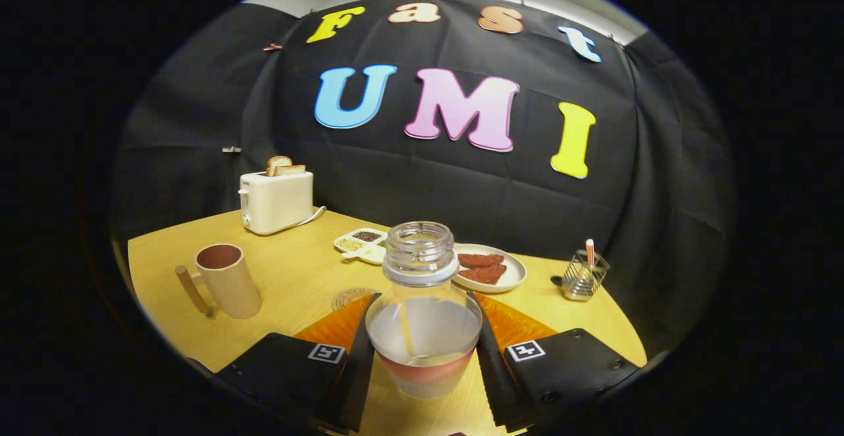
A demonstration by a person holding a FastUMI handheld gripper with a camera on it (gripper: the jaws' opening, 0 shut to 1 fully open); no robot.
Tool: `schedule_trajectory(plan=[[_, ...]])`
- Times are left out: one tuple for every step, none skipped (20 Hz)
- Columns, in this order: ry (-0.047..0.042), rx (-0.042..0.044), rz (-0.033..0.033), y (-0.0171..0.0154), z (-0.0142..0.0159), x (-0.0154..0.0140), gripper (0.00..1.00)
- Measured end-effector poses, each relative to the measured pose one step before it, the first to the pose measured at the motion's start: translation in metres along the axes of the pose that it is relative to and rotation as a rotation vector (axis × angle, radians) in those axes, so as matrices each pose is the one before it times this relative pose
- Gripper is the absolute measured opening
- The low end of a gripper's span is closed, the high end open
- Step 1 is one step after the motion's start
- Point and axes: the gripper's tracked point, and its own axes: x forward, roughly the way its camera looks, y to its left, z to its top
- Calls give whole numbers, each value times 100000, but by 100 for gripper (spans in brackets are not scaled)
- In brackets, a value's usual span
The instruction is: Take the bottle from table, then pour the juice into the cup, finally place the bottle on the coaster
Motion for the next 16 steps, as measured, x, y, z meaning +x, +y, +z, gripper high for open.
schedule_trajectory(plan=[[-495,-3209,2248,630,714,219,74],[-285,-2943,1734,665,520,225,73],[-352,-2545,1675,568,540,228,73],[-450,-3076,1793,675,680,320,73],[-701,-3309,2102,726,686,281,74],[-660,-3264,2298,915,648,357,74],[-732,-3095,2199,785,682,306,73],[-767,-3118,2250,845,617,346,73],[-493,-3061,2296,907,613,417,73],[-433,-3362,2121,894,559,388,73],[-236,-3639,1896,781,430,559,73],[-256,-3922,1833,781,439,629,73],[-499,-3754,1379,633,401,558,73],[-278,-3921,1385,709,395,739,73],[-266,-2834,789,379,195,471,73],[131,-3502,1169,729,64,621,73]])
